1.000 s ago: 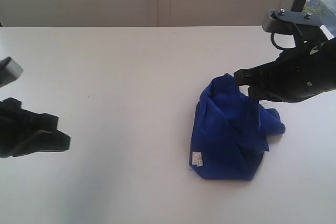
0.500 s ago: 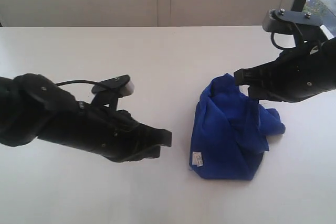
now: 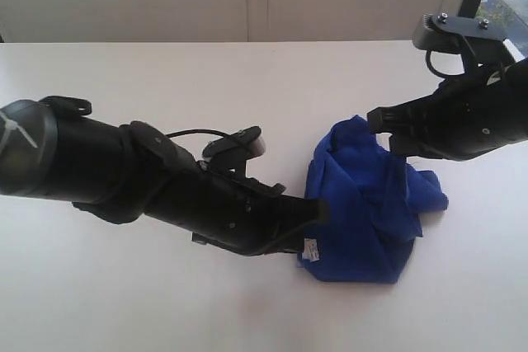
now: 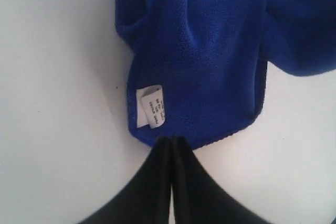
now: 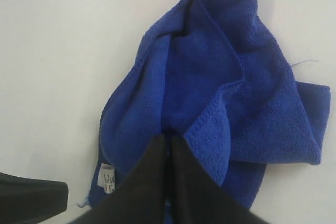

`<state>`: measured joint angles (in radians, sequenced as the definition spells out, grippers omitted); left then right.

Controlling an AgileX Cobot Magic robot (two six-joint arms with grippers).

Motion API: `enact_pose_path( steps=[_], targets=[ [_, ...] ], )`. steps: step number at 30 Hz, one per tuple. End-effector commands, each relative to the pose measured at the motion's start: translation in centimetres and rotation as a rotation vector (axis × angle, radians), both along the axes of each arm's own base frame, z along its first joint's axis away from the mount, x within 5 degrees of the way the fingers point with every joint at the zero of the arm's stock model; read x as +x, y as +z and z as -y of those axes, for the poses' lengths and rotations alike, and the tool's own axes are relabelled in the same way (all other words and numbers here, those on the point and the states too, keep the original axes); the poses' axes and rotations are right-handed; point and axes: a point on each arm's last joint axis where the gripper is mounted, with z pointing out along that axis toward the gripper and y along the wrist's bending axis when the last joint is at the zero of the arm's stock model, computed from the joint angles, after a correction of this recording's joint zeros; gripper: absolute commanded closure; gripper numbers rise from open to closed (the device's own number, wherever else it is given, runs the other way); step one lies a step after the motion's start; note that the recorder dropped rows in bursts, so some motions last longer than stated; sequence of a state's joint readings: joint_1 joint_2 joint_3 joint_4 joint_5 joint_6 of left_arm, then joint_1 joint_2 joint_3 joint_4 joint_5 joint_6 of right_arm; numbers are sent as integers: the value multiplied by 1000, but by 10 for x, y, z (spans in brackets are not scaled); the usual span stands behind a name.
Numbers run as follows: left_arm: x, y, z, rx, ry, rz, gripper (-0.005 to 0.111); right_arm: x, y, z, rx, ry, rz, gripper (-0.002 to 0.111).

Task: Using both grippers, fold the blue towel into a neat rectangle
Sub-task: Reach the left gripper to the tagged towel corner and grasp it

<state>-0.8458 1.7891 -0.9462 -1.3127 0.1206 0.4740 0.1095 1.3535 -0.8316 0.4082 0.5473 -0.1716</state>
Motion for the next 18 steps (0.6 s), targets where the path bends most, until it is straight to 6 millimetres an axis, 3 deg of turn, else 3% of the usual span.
enact_pose_path(
  steps=[1, 4, 7, 18],
  targets=[
    [-2, -5, 5, -23, 10, -61, 82, -1, -1, 0, 2, 1, 3, 108],
    [-3, -6, 6, -25, -1, -73, 67, -1, -1, 0, 2, 1, 3, 108],
    [-2, -8, 6, -17, 6, -66, 59, -1, -1, 0, 4, 1, 3, 108],
    [0, -26, 8, 1, 55, -126, 58, -1, -1, 0, 4, 1, 3, 108]
  ],
)
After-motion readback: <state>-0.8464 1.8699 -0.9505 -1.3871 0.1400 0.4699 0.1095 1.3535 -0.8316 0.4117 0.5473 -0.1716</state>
